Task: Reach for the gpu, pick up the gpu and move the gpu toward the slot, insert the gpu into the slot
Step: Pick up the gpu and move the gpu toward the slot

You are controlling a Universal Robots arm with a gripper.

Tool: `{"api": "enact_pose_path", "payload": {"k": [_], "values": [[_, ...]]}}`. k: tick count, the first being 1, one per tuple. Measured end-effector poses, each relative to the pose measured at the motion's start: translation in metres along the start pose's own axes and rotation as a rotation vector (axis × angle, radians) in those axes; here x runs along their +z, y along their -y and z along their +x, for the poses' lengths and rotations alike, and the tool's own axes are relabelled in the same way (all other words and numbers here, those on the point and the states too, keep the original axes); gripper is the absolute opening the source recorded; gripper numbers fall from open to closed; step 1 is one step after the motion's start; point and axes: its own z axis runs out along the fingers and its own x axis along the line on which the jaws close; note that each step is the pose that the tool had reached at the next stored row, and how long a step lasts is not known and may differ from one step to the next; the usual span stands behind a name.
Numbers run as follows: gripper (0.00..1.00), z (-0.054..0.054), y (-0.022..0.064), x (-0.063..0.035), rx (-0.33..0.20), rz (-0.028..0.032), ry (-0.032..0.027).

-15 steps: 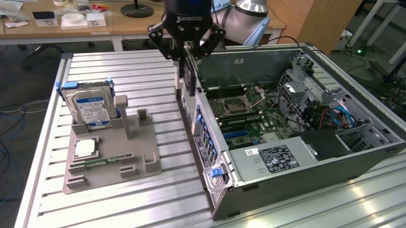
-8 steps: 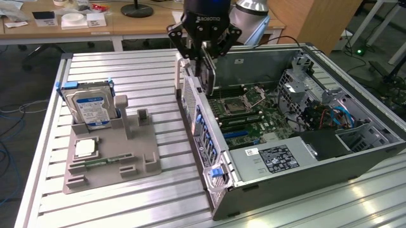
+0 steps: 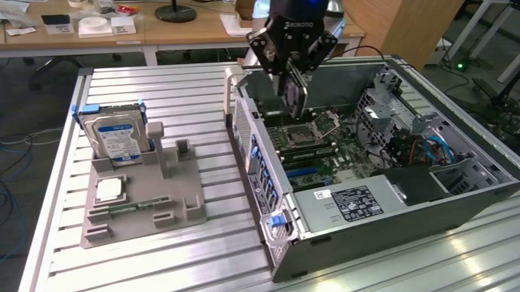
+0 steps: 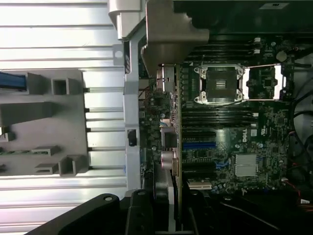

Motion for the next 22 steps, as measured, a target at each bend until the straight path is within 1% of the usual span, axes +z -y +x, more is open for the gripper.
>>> {"api": "enact_pose_path", "payload": {"k": [1, 3, 22], "values": [[0.28, -0.008, -0.0003, 0.0004, 0.0, -0.0002, 0.0001], [0.28, -0.033, -0.0013, 0.0013, 0.0, 0.0, 0.0], [0.28, -0.119, -0.0049, 0.005, 0.0, -0.0001, 0.0001]]}}
